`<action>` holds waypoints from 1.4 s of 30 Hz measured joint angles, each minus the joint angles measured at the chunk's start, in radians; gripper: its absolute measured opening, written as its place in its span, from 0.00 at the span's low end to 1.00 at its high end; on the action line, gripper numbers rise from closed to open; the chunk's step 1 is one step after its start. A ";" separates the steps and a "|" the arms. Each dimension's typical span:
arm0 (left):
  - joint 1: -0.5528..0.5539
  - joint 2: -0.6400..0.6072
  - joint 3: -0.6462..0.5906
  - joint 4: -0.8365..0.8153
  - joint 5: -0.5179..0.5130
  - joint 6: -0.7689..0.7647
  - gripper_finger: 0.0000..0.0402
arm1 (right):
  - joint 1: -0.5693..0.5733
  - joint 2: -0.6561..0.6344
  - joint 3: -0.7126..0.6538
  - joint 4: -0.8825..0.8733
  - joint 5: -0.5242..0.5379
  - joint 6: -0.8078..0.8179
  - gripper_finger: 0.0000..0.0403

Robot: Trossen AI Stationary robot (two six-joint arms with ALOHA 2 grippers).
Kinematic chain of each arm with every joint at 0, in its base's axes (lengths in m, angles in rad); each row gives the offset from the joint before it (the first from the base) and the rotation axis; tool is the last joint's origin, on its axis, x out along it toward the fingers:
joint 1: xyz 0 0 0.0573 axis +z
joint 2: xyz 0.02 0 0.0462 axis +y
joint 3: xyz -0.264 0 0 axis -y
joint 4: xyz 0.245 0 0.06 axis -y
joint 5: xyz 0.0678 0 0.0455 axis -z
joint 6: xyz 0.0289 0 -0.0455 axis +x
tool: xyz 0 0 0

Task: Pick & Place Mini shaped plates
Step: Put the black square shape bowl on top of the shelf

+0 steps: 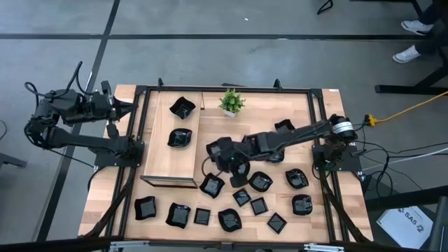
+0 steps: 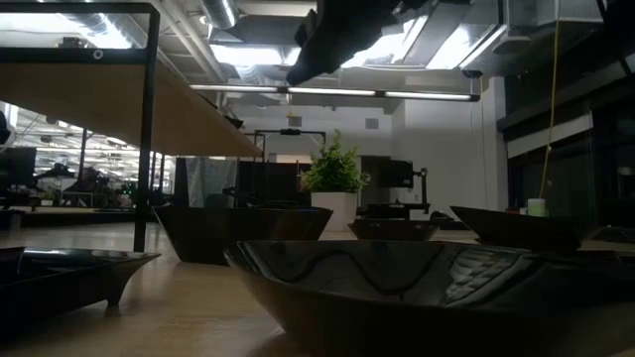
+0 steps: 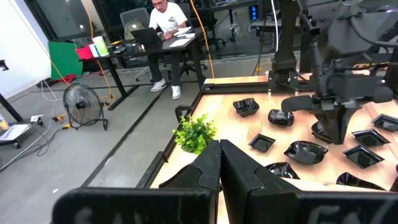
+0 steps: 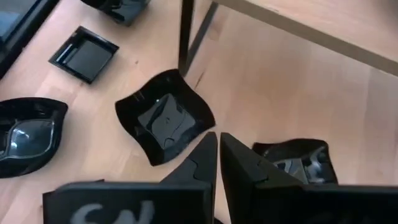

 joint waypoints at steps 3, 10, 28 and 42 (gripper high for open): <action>0.000 0.000 0.000 0.000 0.000 0.000 0.01 | 0.014 0.000 0.000 0.034 0.003 0.007 0.05; 0.000 0.000 0.000 0.000 0.000 0.000 0.01 | 0.029 0.000 0.000 0.019 0.001 0.105 0.04; 0.000 0.000 0.000 0.000 0.000 0.000 0.01 | -0.021 0.004 -0.016 -0.415 0.379 0.577 0.33; 0.000 0.000 0.000 0.000 0.000 0.000 0.01 | -0.028 0.008 -0.195 -0.336 0.391 0.626 0.36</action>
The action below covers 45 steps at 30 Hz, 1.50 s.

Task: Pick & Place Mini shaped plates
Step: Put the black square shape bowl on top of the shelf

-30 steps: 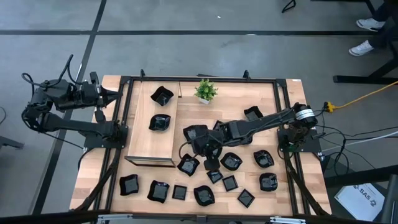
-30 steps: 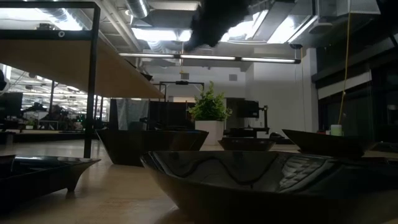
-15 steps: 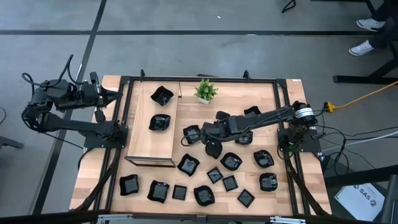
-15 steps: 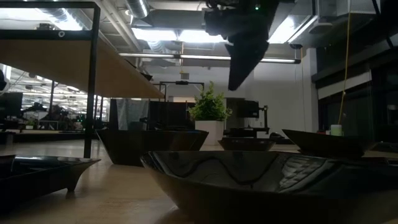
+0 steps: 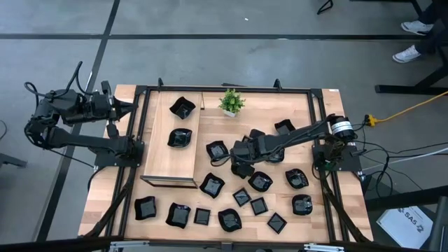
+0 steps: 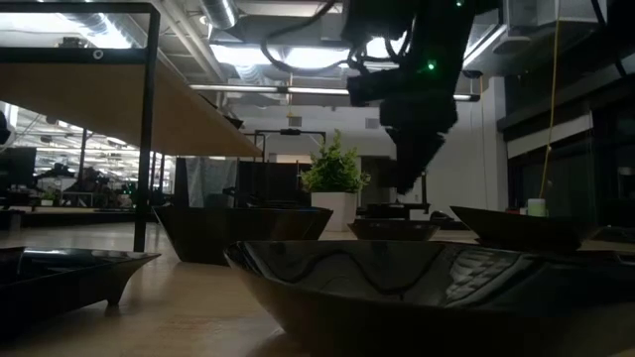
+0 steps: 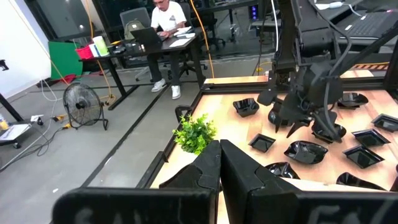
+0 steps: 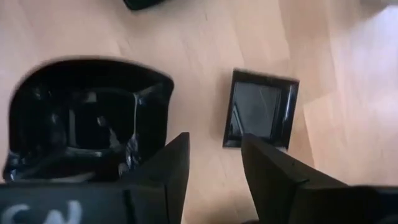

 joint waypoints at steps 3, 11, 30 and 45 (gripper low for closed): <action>0.000 0.000 0.000 0.000 0.000 0.000 0.01 | -0.007 0.000 -0.018 0.037 0.014 -0.004 0.34; 0.000 0.000 0.000 0.000 0.000 0.000 0.01 | -0.028 0.000 -0.018 0.064 0.014 -0.025 0.31; 0.000 0.000 0.000 0.000 0.000 0.000 0.01 | -0.037 0.000 -0.018 0.141 0.014 -0.087 0.31; 0.000 0.000 0.000 0.000 0.000 0.000 0.01 | -0.069 -0.002 -0.044 0.184 0.014 -0.106 0.31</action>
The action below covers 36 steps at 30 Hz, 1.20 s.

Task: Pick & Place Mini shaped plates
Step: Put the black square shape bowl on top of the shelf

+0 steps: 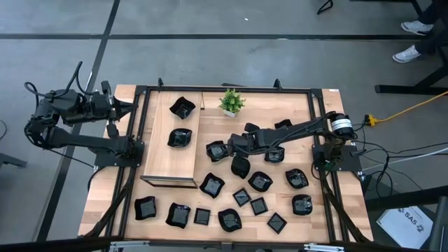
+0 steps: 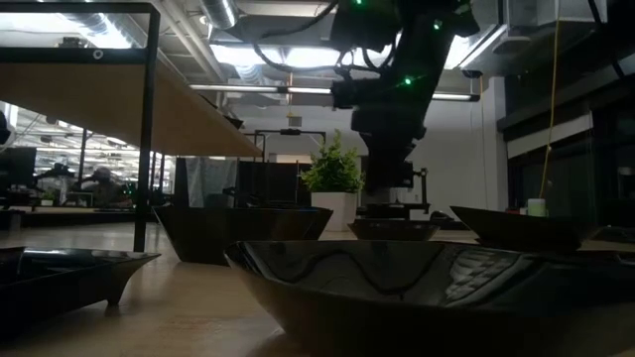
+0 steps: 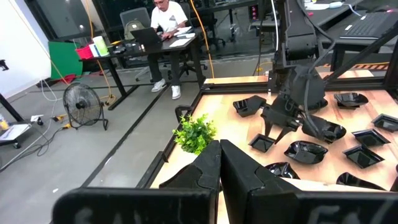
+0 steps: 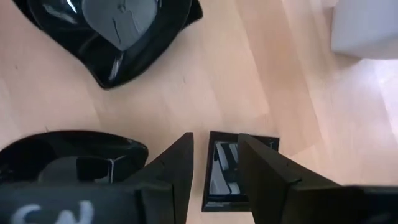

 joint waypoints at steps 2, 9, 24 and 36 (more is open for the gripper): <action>0.000 0.000 0.000 0.000 0.000 0.000 0.01 | 0.000 0.000 -0.024 0.009 -0.005 0.009 0.31; 0.000 0.000 0.000 0.000 0.000 0.000 0.01 | 0.000 0.000 -0.119 0.090 -0.028 0.034 0.31; 0.000 0.000 0.000 0.000 0.000 0.000 0.01 | -0.034 0.000 -0.222 0.193 -0.027 0.027 0.28; 0.000 0.000 0.000 0.000 0.000 0.000 0.01 | -0.037 0.000 -0.219 0.206 -0.019 0.021 0.02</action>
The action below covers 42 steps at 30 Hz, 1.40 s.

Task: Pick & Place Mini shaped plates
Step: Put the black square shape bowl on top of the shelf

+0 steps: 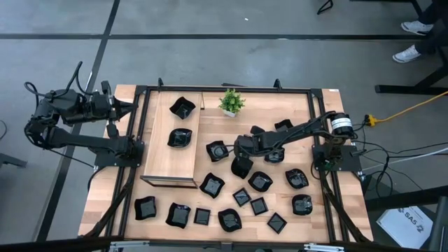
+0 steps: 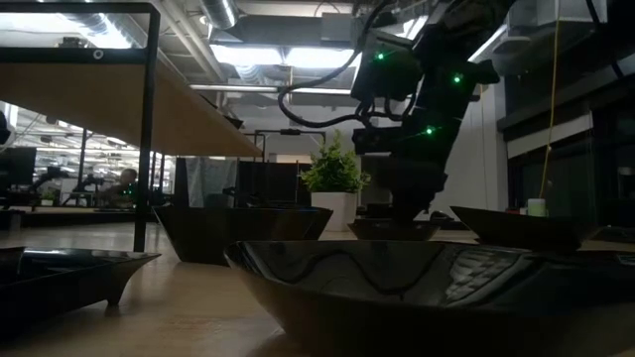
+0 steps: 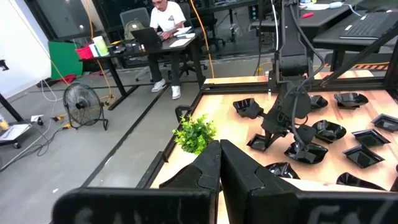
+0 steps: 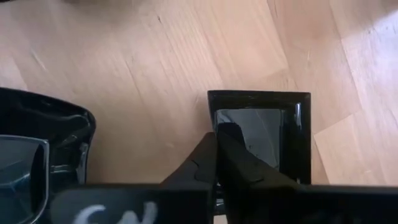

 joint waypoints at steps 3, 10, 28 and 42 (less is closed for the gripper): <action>0.000 0.000 0.000 0.000 0.000 0.000 0.01 | 0.000 0.000 0.018 -0.019 -0.003 0.002 0.03; 0.000 0.000 0.000 0.000 0.000 0.000 0.01 | 0.009 0.000 0.101 -0.079 -0.013 -0.021 0.01; 0.000 0.000 0.000 0.000 0.000 0.000 0.01 | 0.071 0.000 0.243 -0.138 -0.011 -0.052 0.00; 0.000 0.000 0.000 0.000 0.000 0.000 0.01 | 0.169 0.000 0.438 -0.176 -0.081 -0.214 0.00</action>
